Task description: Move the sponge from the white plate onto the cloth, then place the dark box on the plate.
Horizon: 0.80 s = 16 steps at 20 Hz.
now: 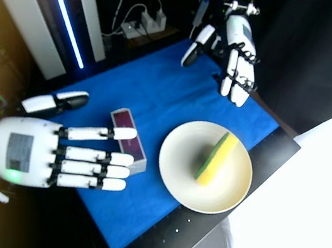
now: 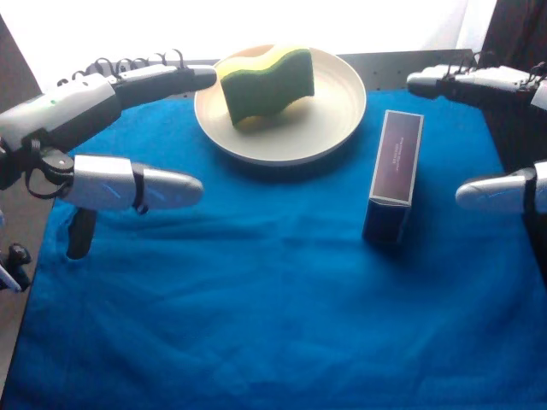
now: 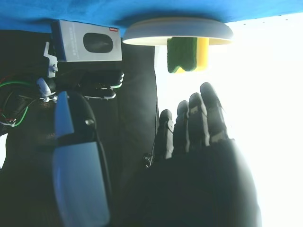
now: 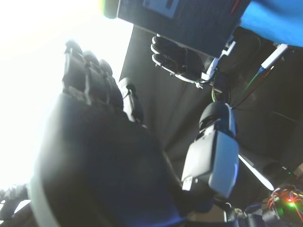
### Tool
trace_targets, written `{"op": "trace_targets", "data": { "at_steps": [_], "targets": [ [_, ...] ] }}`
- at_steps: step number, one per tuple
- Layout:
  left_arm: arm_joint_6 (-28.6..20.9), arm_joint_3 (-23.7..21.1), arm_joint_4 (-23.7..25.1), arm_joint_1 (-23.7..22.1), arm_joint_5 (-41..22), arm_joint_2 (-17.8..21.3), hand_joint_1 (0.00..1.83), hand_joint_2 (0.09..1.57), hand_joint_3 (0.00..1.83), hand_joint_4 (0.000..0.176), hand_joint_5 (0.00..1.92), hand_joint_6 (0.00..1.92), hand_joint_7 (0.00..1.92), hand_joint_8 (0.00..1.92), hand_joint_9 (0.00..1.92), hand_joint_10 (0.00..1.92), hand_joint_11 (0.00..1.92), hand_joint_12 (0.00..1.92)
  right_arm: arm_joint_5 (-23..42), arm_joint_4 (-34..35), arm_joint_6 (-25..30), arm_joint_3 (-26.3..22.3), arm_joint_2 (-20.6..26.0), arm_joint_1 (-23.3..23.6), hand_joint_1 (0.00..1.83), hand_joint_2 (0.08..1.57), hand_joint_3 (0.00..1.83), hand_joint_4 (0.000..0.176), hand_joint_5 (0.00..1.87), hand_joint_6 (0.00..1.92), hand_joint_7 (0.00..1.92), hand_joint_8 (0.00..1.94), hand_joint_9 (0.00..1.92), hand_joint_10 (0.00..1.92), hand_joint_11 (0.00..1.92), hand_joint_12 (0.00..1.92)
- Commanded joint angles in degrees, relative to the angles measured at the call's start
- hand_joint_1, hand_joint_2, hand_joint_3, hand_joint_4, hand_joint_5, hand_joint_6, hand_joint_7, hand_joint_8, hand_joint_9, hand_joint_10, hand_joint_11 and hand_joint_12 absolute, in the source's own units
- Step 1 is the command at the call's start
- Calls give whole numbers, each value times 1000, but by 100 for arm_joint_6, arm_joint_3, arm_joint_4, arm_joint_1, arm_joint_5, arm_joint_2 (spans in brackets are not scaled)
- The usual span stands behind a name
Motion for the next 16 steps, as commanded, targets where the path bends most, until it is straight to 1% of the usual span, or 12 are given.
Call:
{"op": "trace_targets", "data": {
  "at_steps": [1, 3, 4, 6, 8, 9, 10, 11, 13, 14, 15, 16],
  "targets": [
    [-40, 33, -105, -75, -607, -28, 690, 1016, 6, 55, 256, 5, 232, 5, 195, 12, 0, 487, 588, 281, 42, 24, -18, 62, 669, 1030, 2, 118, 196, 0, 195, 0, 171, 0, 112, 147],
    [-40, 51, -105, -75, -586, -41, 666, 1022, 5, 78, 272, 7, 220, 0, 201, 9, 0, 491, 588, 275, 42, 30, -28, 62, 684, 1030, 0, 125, 203, 2, 208, 3, 170, 4, 114, 127],
    [-42, 63, -105, -75, -572, -50, 689, 1029, 6, 64, 276, 7, 214, 0, 195, 5, 0, 494, 588, 264, 42, 39, -33, 62, 694, 1027, 0, 126, 203, 1, 204, 1, 172, 4, 125, 126],
    [-53, 114, -104, -107, -562, -91, 784, 1063, 7, 63, 293, 4, 228, 2, 198, 2, 0, 540, 553, 237, 43, 58, -48, 62, 712, 1030, 1, 114, 203, 1, 183, 0, 145, 0, 107, 108],
    [-53, 219, -87, -275, -523, -154, 769, 1059, 0, 83, 318, 4, 240, 3, 241, 9, 0, 657, 542, 224, 43, 59, -51, 62, 688, 1027, 0, 133, 200, 0, 182, 2, 145, 3, 116, 105],
    [-53, 315, -58, -414, -456, -226, 755, 1048, 0, 98, 324, 3, 241, 1, 259, 9, 0, 722, 542, 224, 43, 59, -51, 62, 681, 1028, 0, 134, 194, 0, 183, 3, 146, 3, 120, 104],
    [-53, 486, -15, -629, -324, -364, 775, 1011, 0, 115, 342, 5, 255, 3, 258, 5, 0, 695, 542, 224, 45, 59, -51, 62, 693, 1028, 0, 136, 199, 2, 177, 0, 129, 0, 101, 92],
    [-53, 665, 30, -846, -177, -514, 743, 1004, 0, 114, 342, 2, 263, 3, 286, 10, 0, 749, 542, 216, 45, 59, -51, 62, 669, 1034, 3, 138, 194, 0, 174, 0, 124, 0, 89, 84],
    [-53, 1059, 118, -1305, 224, -844, 684, 1019, 1, 151, 332, 0, 268, 3, 315, 10, 0, 808, 544, 207, 45, 58, -56, 62, 682, 1034, 2, 133, 205, 4, 168, 0, 120, 2, 77, 74],
    [-52, 1320, 139, -1499, 501, -1032, 663, 1022, 2, 150, 321, 0, 251, 0, 301, 2, 0, 811, 544, 199, 45, 62, -56, 62, 727, 1038, 2, 135, 209, 5, 160, 0, 117, 1, 78, 72],
    [-51, 1530, 153, -1647, 736, -1200, 692, 1017, 0, 149, 331, 2, 245, 0, 302, 1, 0, 848, 544, 191, 45, 67, -59, 62, 795, 1048, 5, 149, 213, 5, 135, 0, 76, 0, 29, 49],
    [-50, 1772, 173, -1771, 1016, -1368, 742, 1013, 0, 144, 349, 8, 262, 7, 320, 8, 0, 853, 544, 186, 45, 74, -64, 62, 812, 1050, 5, 143, 211, 3, 134, 1, 74, 3, 37, 52]
  ]
}}
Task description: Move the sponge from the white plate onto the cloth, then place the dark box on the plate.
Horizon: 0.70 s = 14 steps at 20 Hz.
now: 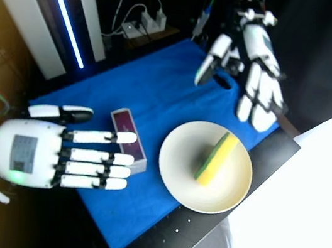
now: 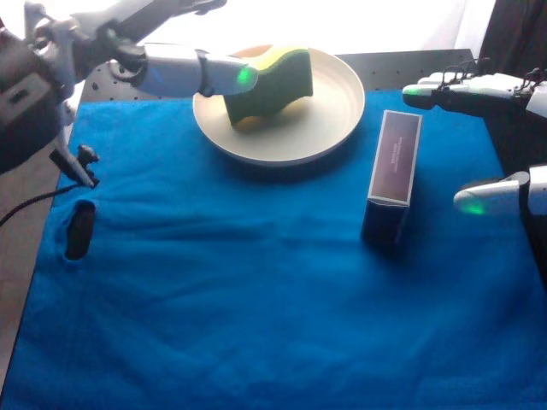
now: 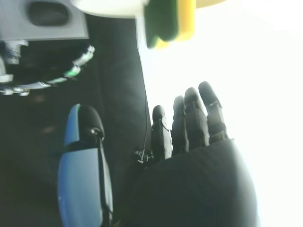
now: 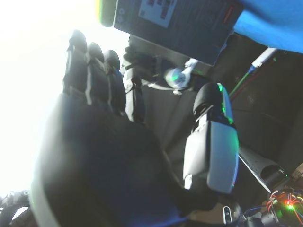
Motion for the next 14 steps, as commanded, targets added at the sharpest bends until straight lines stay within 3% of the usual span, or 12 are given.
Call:
{"op": "trace_targets", "data": {
  "at_steps": [1, 2, 3, 5, 6, 7, 8, 9, 10, 11, 13, 14],
  "targets": [
    [-29, 228, -106, -167, -107, -155, 793, 1018, 0, 137, 349, 6, 247, 2, 321, 7, 0, 850, 618, 264, 38, 33, -26, 62, 785, 1036, 0, 138, 215, 4, 150, 8, 91, 9, 54, 59],
    [-29, 353, -103, -224, 14, -251, 837, 1028, 3, 110, 349, 5, 255, 5, 326, 8, 0, 855, 618, 264, 38, 33, -28, 62, 787, 1044, 2, 112, 212, 2, 165, 12, 111, 16, 77, 69],
    [-28, 571, -95, -322, 211, -423, 860, 1022, 0, 89, 357, 3, 296, 9, 347, 9, 0, 911, 618, 264, 38, 34, -28, 62, 831, 1052, 4, 106, 209, 1, 156, 6, 99, 8, 52, 57],
    [-28, 1027, -85, -511, 586, -779, 853, 1002, 0, 105, 369, 3, 362, 6, 384, 5, 2, 987, 618, 239, 38, 63, -41, 62, 780, 1043, 0, 147, 200, 0, 170, 8, 119, 12, 82, 70],
    [-28, 1275, -85, -593, 763, -977, 877, 1000, 0, 104, 376, 2, 376, 5, 380, 1, 0, 907, 618, 228, 38, 85, -62, 63, 748, 1050, 2, 137, 189, 0, 184, 11, 141, 18, 102, 79],
    [-27, 1489, -77, -654, 918, -1126, 856, 1004, 0, 105, 379, 1, 374, 2, 370, 0, 0, 856, 618, 211, 38, 106, -85, 71, 750, 1063, 7, 104, 189, 1, 195, 13, 164, 23, 122, 89],
    [-27, 1619, -35, -702, 1034, -1223, 824, 1013, 4, 81, 384, 2, 359, 0, 374, 2, 0, 848, 618, 180, 38, 123, -101, 98, 774, 1058, 3, 117, 200, 4, 196, 10, 153, 15, 81, 73],
    [-27, 1735, 7, -734, 1149, -1312, 807, 1011, 2, 81, 401, 8, 384, 10, 415, 18, 60, 875, 619, 145, 38, 139, -113, 132, 796, 1036, 0, 132, 230, 12, 208, 10, 154, 11, 71, 73],
    [-26, 1775, 12, -737, 1183, -1346, 792, 1014, 0, 89, 412, 2, 423, 4, 427, 9, 27, 929, 619, 127, 38, 145, -118, 152, 777, 1035, 0, 125, 230, 9, 199, 5, 140, 3, 57, 70],
    [-26, 1818, 15, -737, 1210, -1390, 787, 1028, 4, 82, 416, 1, 425, 1, 386, 10, 5, 840, 619, 107, 38, 156, -126, 177, 741, 1028, 0, 127, 235, 9, 200, 4, 138, 2, 57, 73],
    [-25, 1874, 29, -735, 1275, -1482, 804, 1021, 0, 39, 425, 2, 448, 4, 397, 12, 0, 728, 620, 95, 38, 164, -130, 207, 739, 1036, 0, 112, 223, 2, 186, 0, 126, 0, 52, 78],
    [-25, 1876, 55, -711, 1307, -1519, 808, 1009, 0, 28, 411, 0, 412, 0, 409, 11, 0, 686, 621, 94, 39, 165, -130, 216, 708, 1030, 0, 122, 235, 5, 207, 7, 140, 6, 68, 90]
  ]
}}
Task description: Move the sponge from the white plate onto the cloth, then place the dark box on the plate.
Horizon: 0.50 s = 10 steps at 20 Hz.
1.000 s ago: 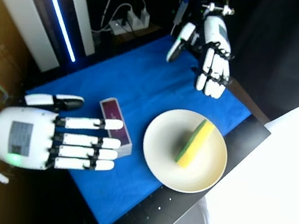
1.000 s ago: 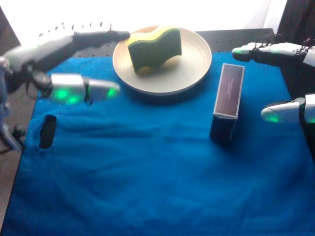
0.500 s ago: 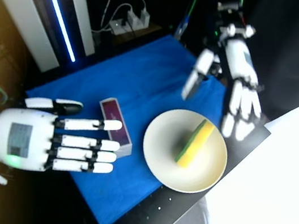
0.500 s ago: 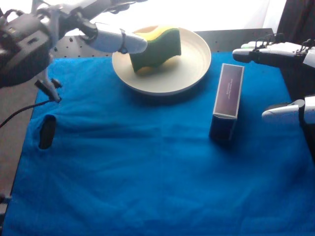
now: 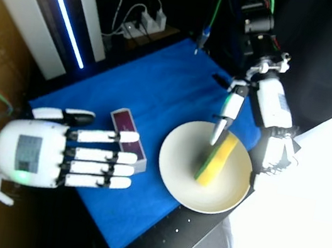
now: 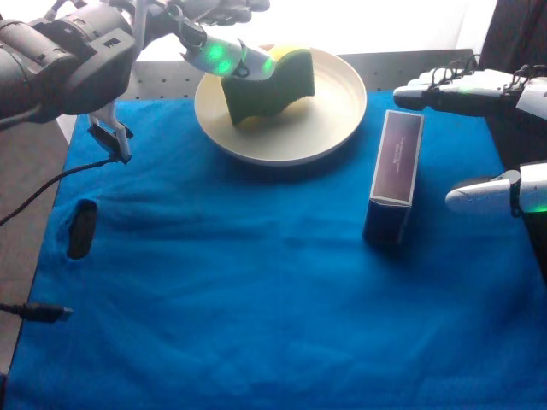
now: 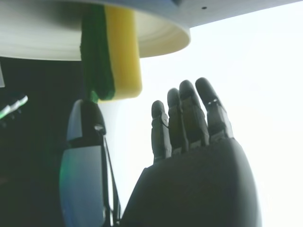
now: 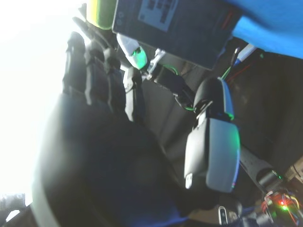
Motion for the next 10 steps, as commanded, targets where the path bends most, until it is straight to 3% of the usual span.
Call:
{"op": "trace_targets", "data": {
  "at_steps": [1, 2, 3, 4, 5, 6, 7, 9, 10],
  "targets": [
    [-28, -4, -17, -39, -577, -40, 794, 1007, 0, 40, 391, 0, 390, 0, 405, 7, 0, 673, 613, 284, 39, 25, -12, 81, 724, 1024, 0, 125, 243, 7, 213, 8, 143, 6, 63, 93],
    [-30, -52, 28, -10, -568, -31, 802, 988, 0, 35, 394, 1, 393, 1, 414, 7, 0, 696, 613, 284, 39, 23, -12, 81, 740, 1023, 0, 127, 243, 5, 212, 6, 141, 4, 46, 89],
    [-32, -130, 61, 24, -569, 17, 832, 989, 0, 48, 396, 1, 393, 1, 385, 1, 0, 670, 612, 276, 41, 21, -12, 81, 790, 1024, 0, 113, 257, 9, 223, 8, 137, 2, 23, 86],
    [-32, -248, 138, 55, -576, 94, 844, 978, 0, 72, 392, 0, 401, 2, 382, 1, 0, 714, 611, 272, 59, 20, -12, 81, 784, 1026, 0, 101, 247, 3, 208, 1, 122, 0, 19, 88],
    [-33, -336, 237, 80, -566, 145, 849, 964, 0, 96, 391, 0, 393, 1, 375, 0, 0, 752, 611, 272, 78, 19, -12, 81, 783, 1024, 0, 104, 246, 2, 207, 1, 121, 1, 28, 93],
    [-33, -377, 292, 115, -523, 163, 871, 955, 0, 68, 413, 0, 397, 0, 419, 4, 30, 895, 611, 273, 95, 18, -12, 81, 771, 1022, 0, 102, 239, 0, 193, 0, 104, 0, 9, 86],
    [-33, -384, 334, 166, -462, 151, 885, 945, 0, 62, 425, 0, 422, 0, 459, 7, 12, 1041, 611, 274, 103, 17, -17, 81, 799, 1026, 0, 111, 231, 0, 191, 0, 115, 5, 16, 92],
    [-34, -406, 462, 243, -372, 111, 925, 932, 0, 34, 429, 0, 460, 7, 484, 11, 0, 1027, 611, 275, 108, 17, -21, 81, 824, 1038, 3, 107, 229, 1, 214, 7, 164, 18, 88, 126],
    [-34, -447, 505, 267, -362, 115, 950, 939, 1, 34, 439, 2, 463, 5, 460, 7, 0, 958, 611, 275, 115, 19, -21, 81, 855, 1040, 2, 112, 235, 3, 216, 6, 168, 15, 108, 134]
  ]
}}
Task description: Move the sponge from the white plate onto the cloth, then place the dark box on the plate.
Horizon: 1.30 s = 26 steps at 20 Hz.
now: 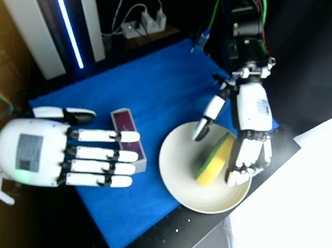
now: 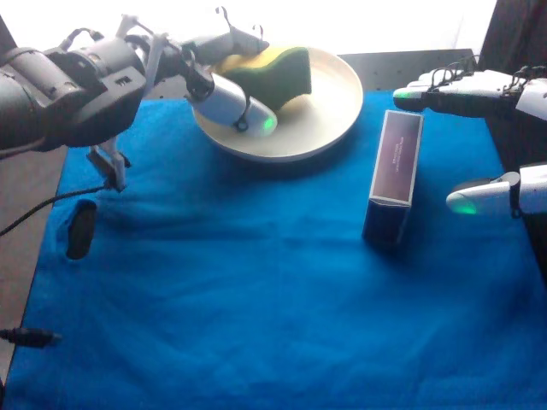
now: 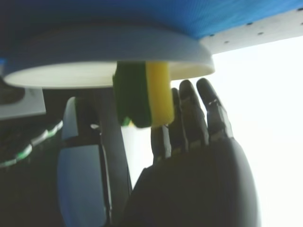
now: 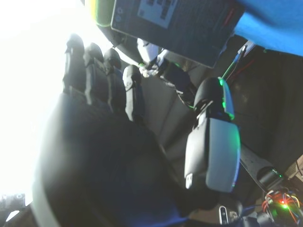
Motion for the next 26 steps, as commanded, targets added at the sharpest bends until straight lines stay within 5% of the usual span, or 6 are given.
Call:
{"op": "trace_targets", "data": {
  "at_steps": [1, 6, 7, 10, 14, 26],
  "targets": [
    [-30, -29, -4, -13, -545, 7, 948, 947, 2, 41, 434, 0, 453, 2, 451, 3, 0, 913, 619, 296, 64, 22, -17, 81, 852, 1043, 3, 121, 233, 2, 211, 3, 163, 10, 115, 134],
    [-29, 101, 151, -29, -288, -48, 1090, 1137, 12, 0, 726, 22, 783, 35, 785, 77, 0, 1140, 619, 299, 66, 24, -33, 81, 744, 1064, 9, 129, 221, 0, 196, 6, 144, 5, 80, 112],
    [-29, 136, 158, -35, -258, -70, 1156, 1203, 0, 0, 776, 927, 824, 1081, 962, 146, 0, 906, 619, 300, 66, 25, -35, 83, 703, 1074, 11, 145, 216, 0, 200, 6, 146, 5, 73, 108],
    [-50, 178, 156, -52, -277, -97, 1157, 1230, 0, 7, 791, 1193, 748, 1432, 874, 129, 0, 48, 620, 299, 66, 22, -36, 84, 663, 1091, 13, 146, 241, 8, 205, 5, 133, 0, 40, 94],
    [-193, 104, 157, -53, -512, -49, 1245, 1131, 0, 0, 1100, 629, 841, 1368, 396, 1218, 0, 1735, 620, 299, 66, 10, -40, 83, 665, 1110, 8, 136, 251, 5, 214, 6, 138, 7, 40, 101],
    [131, -958, 271, -282, -1626, 813, 1268, 1085, 0, 0, 1258, 301, 931, 1275, 556, 1274, 36, 1747, 617, 319, 66, -56, -40, 81, 624, 1097, 0, 152, 259, 1, 234, 3, 151, 2, 55, 128]
  ]
}}
